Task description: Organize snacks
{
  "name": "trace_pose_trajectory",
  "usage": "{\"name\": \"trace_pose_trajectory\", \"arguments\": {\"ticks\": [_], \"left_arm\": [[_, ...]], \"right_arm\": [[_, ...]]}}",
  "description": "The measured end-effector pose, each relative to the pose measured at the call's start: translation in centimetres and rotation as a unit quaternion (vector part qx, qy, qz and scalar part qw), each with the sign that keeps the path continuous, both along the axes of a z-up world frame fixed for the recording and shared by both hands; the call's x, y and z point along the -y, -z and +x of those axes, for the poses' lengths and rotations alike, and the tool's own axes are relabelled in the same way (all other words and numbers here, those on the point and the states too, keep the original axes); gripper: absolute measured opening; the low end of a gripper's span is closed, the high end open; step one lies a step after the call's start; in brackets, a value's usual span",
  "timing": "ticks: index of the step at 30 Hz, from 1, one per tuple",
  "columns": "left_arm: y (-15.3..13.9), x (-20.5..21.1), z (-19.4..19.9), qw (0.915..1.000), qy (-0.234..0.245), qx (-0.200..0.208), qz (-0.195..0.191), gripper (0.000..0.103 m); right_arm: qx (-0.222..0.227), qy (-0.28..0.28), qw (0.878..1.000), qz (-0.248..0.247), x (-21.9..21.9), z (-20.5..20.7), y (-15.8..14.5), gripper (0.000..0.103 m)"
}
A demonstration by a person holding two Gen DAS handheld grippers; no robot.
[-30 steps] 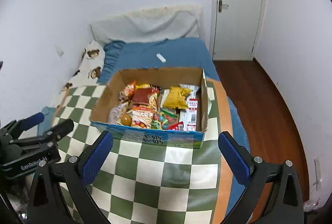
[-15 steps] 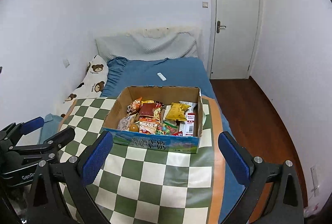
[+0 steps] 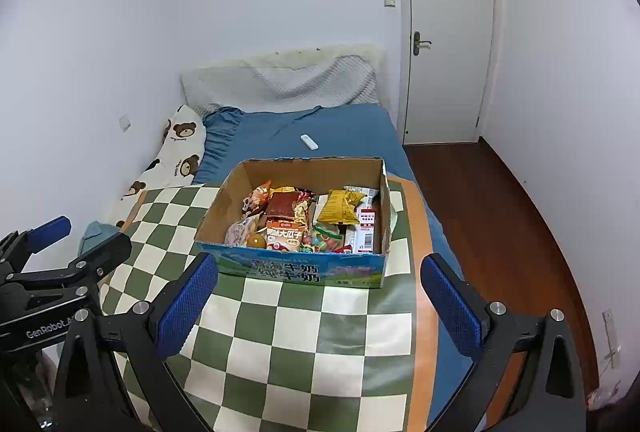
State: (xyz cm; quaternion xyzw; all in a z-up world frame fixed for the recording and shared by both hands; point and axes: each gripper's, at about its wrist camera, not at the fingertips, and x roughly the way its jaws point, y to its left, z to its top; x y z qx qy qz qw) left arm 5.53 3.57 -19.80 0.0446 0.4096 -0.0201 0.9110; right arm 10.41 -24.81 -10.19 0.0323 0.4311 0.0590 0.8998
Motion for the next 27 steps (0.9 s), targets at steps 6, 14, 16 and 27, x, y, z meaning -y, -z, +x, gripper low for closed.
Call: {"name": "trace_pose_trajectory", "arguments": {"ticks": [6,14,16,27], "left_arm": [[1.6,-0.1,2.6,0.9998,-0.017,-0.008,0.0,0.103],[4.2,0.1,6.6,0.9991,-0.032,-0.022,0.017,0.103],[4.9,0.2,7.5,0.9987,-0.035,-0.028,0.022,0.103],[8.4,0.6,10.0,0.9967,-0.031,-0.068,0.032,0.103]], "right_arm": [[0.002,0.008,1.0,-0.005,0.1,1.8,1.6,0.103],[-0.003,0.018,1.0,-0.012,0.5,6.0,4.7,0.103],[-0.008,0.019,1.0,-0.011,0.5,7.1,5.6,0.103],[-0.036,0.025,0.999,-0.02,0.3,10.3,10.1,0.103]]}}
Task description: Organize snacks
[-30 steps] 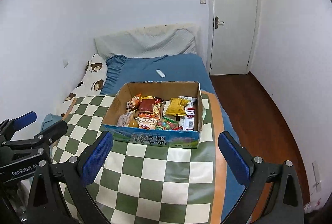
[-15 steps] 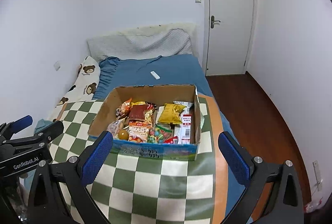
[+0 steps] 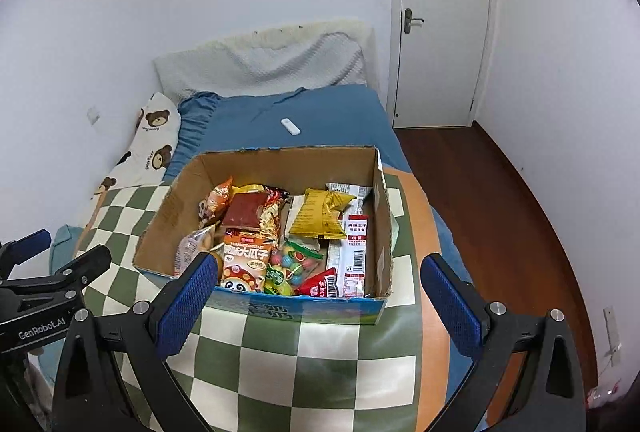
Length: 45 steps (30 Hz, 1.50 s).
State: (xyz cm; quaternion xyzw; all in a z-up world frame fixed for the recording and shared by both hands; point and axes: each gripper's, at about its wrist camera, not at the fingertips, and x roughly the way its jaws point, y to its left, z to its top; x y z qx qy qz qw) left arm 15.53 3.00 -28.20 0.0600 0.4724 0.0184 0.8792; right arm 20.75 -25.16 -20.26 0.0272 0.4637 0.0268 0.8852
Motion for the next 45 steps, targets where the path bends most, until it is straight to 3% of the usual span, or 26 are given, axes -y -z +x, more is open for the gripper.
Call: {"name": "trace_pose_trajectory", "arguments": {"ticks": [45], "left_arm": [[0.2,-0.1,1.1,0.9998,-0.001,-0.005,-0.017,0.103]], "right_arm": [[-0.001,-0.004,1.0,-0.001,-0.6,0.7,0.2,0.103]]}}
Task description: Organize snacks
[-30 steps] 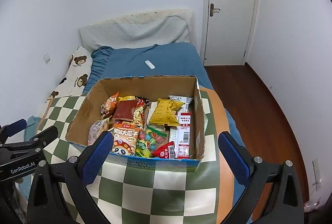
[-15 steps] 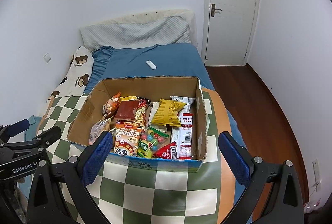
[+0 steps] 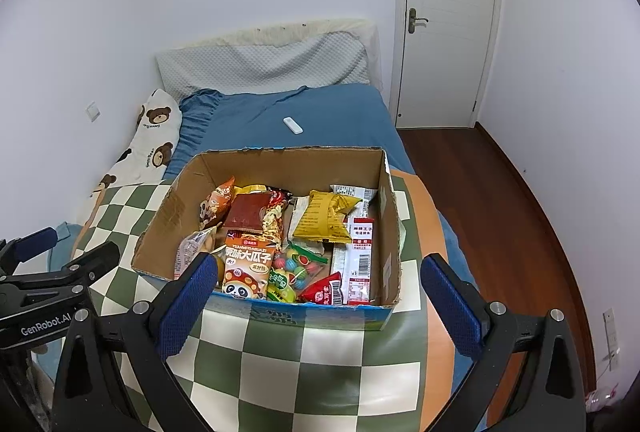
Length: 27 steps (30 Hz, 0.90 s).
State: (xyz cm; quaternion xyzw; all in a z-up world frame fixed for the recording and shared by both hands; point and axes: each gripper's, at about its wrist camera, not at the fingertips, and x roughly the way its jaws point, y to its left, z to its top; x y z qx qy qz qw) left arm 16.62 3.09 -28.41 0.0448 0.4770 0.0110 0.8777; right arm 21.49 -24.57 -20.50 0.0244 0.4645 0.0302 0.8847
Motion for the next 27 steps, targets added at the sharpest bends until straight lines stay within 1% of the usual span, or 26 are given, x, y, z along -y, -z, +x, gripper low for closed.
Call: {"name": "trace_pose_trajectory", "arguments": {"ticks": [17,27], "left_arm": [[-0.9,0.0,-0.3,1.0,0.002,-0.001,0.002,0.103],[-0.6,-0.4,-0.6,1.0,0.0,-0.003,0.002,0.103]], "right_arm": [[0.002,-0.003,1.0,-0.002,0.1,-0.5,-0.5,0.103],[0.001,-0.004,1.0,-0.004,0.1,-0.6,-0.5,0.103]]}}
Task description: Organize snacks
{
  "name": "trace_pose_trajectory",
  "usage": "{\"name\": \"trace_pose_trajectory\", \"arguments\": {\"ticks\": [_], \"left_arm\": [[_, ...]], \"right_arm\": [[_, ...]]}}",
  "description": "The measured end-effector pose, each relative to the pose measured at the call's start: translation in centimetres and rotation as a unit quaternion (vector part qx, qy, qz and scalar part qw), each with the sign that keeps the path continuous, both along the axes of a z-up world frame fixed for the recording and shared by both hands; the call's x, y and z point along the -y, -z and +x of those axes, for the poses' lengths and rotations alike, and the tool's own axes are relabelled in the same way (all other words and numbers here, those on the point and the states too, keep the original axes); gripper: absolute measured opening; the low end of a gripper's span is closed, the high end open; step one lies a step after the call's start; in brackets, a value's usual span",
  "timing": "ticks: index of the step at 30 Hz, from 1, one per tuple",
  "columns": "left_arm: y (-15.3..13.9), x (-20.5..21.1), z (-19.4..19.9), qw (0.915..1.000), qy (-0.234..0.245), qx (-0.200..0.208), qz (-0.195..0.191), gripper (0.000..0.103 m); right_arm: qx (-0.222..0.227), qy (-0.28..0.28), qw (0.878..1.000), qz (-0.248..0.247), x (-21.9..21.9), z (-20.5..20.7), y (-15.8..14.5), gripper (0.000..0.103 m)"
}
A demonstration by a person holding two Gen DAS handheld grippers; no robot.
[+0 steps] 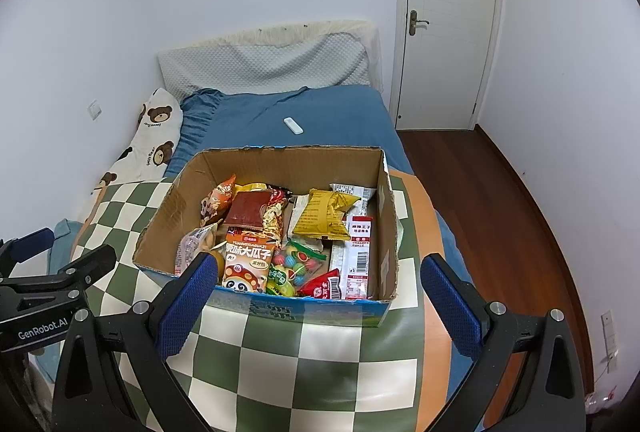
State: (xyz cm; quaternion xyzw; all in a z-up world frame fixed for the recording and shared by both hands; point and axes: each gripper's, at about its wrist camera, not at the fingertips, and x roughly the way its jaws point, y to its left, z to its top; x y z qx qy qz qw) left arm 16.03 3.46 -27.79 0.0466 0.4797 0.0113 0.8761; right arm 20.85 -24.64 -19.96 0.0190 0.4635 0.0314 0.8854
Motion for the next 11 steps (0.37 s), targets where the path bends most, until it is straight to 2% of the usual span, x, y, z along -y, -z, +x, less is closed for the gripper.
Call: {"name": "trace_pose_trajectory", "arguments": {"ticks": [11], "left_arm": [[0.29,-0.05,-0.08,1.0,0.0,0.004,0.0,0.103]], "right_arm": [[-0.001,-0.001,1.0,0.0,0.13,-0.08,0.14,0.103]]}}
